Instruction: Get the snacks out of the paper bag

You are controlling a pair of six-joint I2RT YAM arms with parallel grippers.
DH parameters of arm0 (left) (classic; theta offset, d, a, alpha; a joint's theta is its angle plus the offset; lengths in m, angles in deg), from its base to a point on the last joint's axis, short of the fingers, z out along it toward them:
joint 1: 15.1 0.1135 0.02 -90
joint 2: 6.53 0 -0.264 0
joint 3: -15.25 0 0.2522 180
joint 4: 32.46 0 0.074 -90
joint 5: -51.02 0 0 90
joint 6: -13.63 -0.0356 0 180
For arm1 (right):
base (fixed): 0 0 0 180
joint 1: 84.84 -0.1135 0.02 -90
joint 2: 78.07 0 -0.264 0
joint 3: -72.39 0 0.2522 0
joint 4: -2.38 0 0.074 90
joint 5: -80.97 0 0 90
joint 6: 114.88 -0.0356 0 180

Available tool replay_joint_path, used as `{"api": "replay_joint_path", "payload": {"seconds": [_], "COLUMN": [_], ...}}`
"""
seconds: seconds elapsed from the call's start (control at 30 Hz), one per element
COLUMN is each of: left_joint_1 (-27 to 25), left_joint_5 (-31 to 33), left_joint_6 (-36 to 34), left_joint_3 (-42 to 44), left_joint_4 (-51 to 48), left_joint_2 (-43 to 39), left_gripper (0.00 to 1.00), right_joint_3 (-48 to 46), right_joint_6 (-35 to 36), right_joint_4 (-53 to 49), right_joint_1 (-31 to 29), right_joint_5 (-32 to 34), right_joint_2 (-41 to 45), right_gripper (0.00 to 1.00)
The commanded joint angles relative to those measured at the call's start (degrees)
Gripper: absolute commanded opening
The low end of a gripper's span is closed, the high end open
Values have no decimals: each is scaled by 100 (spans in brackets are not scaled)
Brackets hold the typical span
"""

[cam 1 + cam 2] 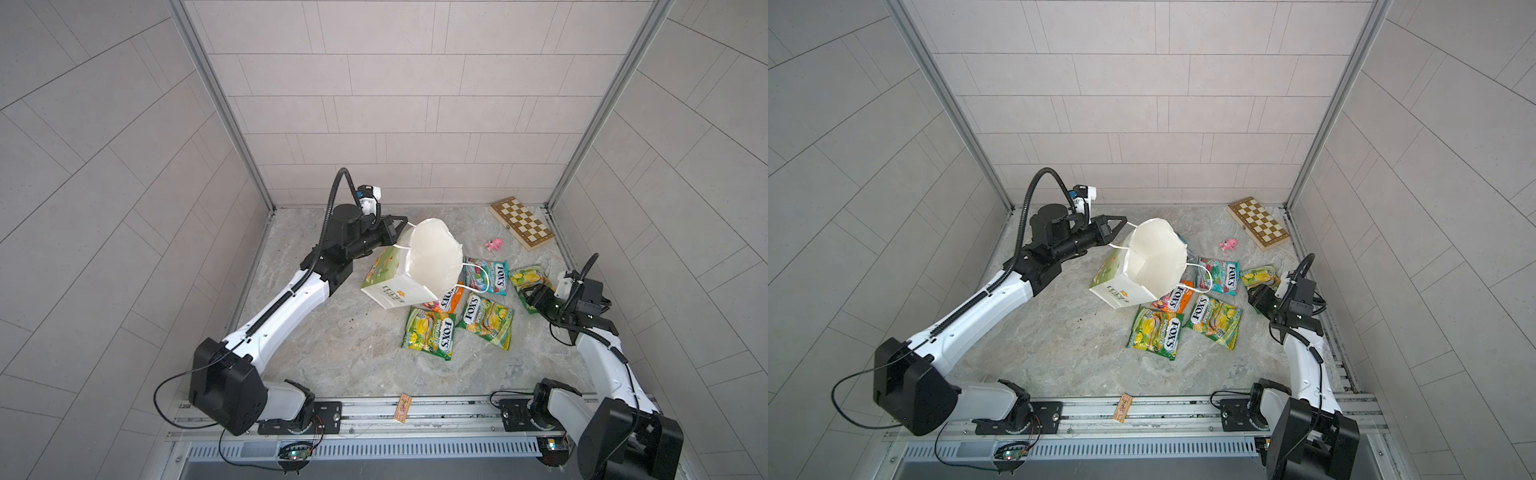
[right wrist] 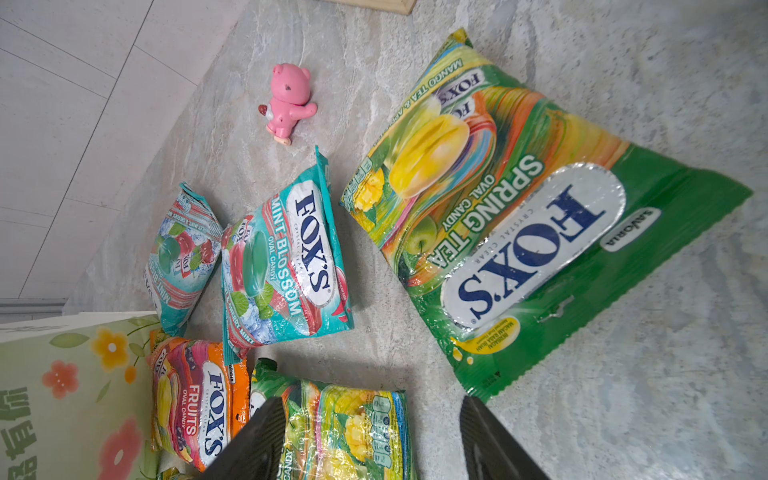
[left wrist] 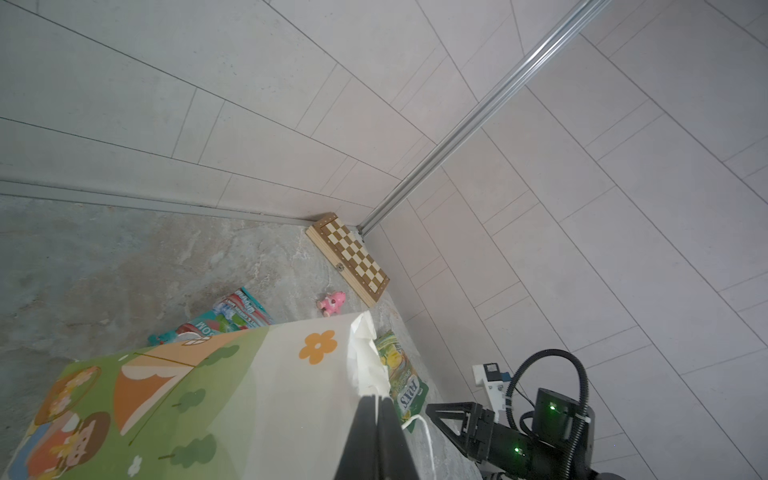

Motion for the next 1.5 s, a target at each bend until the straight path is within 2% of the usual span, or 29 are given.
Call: {"api": "replay_joint_path", "payload": {"seconds": [0.0, 0.1, 0.2, 0.4, 0.63, 0.7, 0.77, 0.9, 1.0, 1.23, 1.37, 1.47], "left_joint_1": [363, 758, 1090, 1669, 2008, 2065, 2080, 2106, 2130, 2164, 2162, 2152], "left_joint_5": [-400, -772, -886, -638, -456, -272, -155, -15, 97, 514, 791, 1089], "left_joint_6": [51, 266, 266, 117, -45, -120, -251, -510, -754, -1754, -2334, -2466], "left_joint_3": [99, 43, 76, 388, 465, 468, 470, 414, 356, 45, -39, 59], "left_joint_4": [499, 665, 653, 541, 176, -2, -114, -378, -549, -1607, -2249, -2552], "left_joint_2": [289, 514, 547, 328, 188, 105, 36, -71, -200, -743, -1237, -1648], "left_gripper": [0, 0, 0, 0, 1, 4, 11, 56, 77, 100, 100, 100], "right_joint_3": [120, 134, 142, 138, 83, 85, 83, 103, 111, 3, -41, -64], "right_joint_6": [40, 36, 45, 45, 45, 45, 45, 36, 38, -29, -32, 119], "right_joint_4": [-54, -58, -72, -98, -107, -125, -118, -116, -115, 160, 469, 768], "right_joint_1": [-26, -23, -23, -26, -26, -24, -26, -19, -43, -124, -337, -588], "right_joint_5": [-16, -27, -25, -27, -38, -58, -52, -75, -89, 16, 360, 783], "right_joint_2": [60, 55, 55, 77, 96, 107, 120, 124, 127, 105, 29, -78], "right_gripper": [68, 68, 68, 68, 68, 68, 68, 68, 68, 68, 68, 68]}}
